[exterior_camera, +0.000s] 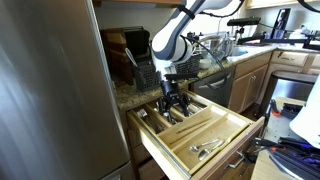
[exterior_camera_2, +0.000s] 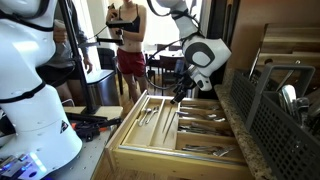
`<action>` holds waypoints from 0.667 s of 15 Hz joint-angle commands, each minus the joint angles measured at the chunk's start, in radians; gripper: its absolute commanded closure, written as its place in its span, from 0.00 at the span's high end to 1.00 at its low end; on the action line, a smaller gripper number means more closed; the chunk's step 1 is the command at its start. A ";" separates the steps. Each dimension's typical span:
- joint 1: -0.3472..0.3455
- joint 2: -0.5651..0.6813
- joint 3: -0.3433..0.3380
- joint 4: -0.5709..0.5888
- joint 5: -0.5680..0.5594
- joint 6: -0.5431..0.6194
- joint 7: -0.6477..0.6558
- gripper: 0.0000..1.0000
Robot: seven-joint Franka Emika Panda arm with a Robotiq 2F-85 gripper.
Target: Take the spoon from the utensil holder and put it in the drawer with the other spoons
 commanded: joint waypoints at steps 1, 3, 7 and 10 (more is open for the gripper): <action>0.014 -0.016 0.003 -0.040 0.029 0.038 -0.005 1.00; 0.017 -0.011 0.004 -0.040 0.030 0.046 -0.008 1.00; 0.023 0.001 0.006 -0.037 0.027 0.061 -0.010 1.00; 0.022 0.005 0.008 -0.038 0.028 0.067 -0.011 1.00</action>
